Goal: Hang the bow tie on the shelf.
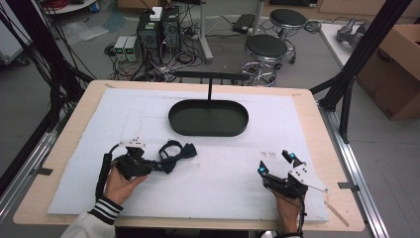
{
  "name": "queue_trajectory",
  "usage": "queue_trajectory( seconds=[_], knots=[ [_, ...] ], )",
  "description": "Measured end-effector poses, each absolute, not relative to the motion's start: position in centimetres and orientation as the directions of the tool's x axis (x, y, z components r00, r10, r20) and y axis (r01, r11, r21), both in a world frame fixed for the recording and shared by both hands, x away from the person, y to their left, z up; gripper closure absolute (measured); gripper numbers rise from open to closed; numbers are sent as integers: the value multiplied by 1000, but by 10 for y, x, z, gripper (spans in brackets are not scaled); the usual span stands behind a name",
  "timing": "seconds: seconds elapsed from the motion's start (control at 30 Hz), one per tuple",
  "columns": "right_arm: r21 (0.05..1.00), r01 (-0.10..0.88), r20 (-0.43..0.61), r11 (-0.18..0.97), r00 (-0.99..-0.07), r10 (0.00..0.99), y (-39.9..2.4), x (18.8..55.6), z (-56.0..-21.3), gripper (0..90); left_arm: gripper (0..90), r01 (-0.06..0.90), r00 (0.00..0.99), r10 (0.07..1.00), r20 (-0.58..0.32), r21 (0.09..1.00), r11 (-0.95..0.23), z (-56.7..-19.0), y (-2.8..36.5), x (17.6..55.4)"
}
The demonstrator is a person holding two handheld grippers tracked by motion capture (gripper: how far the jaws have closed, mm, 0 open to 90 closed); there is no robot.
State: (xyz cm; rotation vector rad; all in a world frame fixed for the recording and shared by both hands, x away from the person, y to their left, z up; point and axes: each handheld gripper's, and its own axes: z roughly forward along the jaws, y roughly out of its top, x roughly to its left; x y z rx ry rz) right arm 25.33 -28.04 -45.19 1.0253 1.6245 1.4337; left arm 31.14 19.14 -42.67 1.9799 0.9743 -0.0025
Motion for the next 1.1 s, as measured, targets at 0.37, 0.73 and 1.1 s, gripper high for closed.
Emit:
queue_trajectory(
  seconds=[0.37, 0.73, 1.1],
  knots=[
    [993, 105, -8, 57, -417, 909, -280, 253, -452, 112, 880, 558, 736, 608, -297, 775, -297, -407, 191, 312],
    [993, 105, -8, 57, -418, 908, -280, 253, -452, 112, 880, 473, 780, 583, -225, 823, -314, -384, 189, 319],
    [993, 101, -12, 59, -417, 909, -280, 253, -452, 112, 880, 383, 788, 600, -142, 875, -296, -383, 191, 322]
  ],
)
